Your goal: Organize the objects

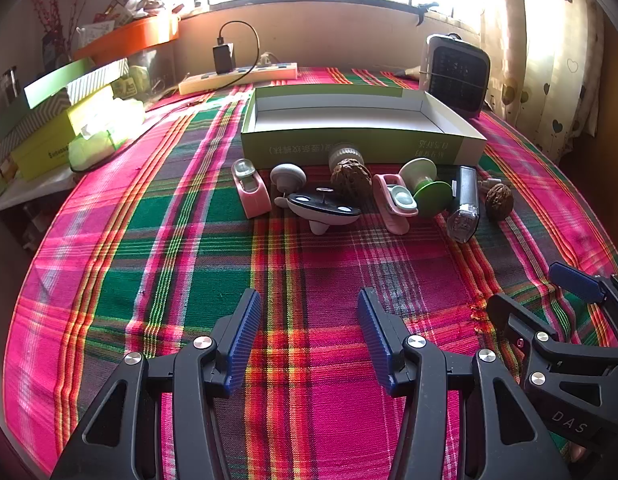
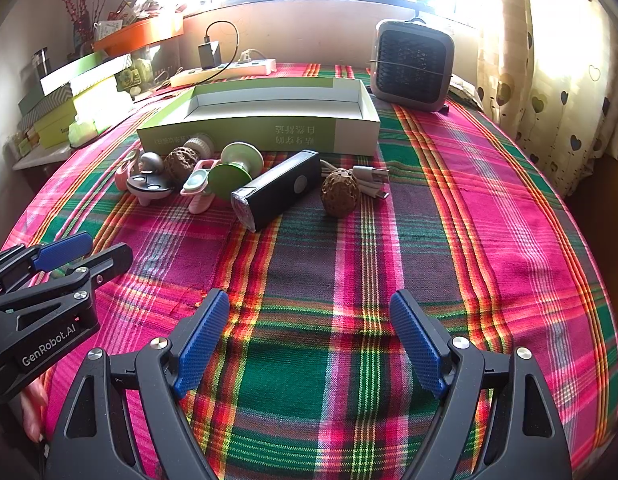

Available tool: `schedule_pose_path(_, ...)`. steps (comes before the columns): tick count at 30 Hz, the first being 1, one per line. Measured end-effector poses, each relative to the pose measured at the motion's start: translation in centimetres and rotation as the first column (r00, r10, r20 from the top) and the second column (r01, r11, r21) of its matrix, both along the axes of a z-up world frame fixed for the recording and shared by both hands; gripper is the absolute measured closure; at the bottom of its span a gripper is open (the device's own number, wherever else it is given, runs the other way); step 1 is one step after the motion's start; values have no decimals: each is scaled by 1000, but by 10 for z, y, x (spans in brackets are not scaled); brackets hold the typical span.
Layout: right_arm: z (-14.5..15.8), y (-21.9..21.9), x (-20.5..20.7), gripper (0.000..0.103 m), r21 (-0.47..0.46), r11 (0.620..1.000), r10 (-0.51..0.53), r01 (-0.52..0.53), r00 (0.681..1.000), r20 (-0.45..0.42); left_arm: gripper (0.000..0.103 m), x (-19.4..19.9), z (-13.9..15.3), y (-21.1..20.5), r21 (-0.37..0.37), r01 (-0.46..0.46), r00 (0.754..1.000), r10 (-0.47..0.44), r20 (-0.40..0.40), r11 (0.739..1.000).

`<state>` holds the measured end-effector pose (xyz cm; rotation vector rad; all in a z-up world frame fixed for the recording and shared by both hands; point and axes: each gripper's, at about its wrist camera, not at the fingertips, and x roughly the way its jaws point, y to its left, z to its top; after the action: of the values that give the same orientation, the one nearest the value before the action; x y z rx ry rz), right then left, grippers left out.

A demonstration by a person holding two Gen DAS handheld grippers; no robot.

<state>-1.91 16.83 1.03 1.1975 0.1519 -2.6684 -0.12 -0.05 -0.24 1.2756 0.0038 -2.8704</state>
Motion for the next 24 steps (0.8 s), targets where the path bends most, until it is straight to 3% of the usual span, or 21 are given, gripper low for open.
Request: schedule_pose_path(24, -1, 1, -1, 20, -2, 1000, 4, -4, 1000, 2, 55, 0, -1, 1, 9, 9, 1000, -9, 6, 1000)
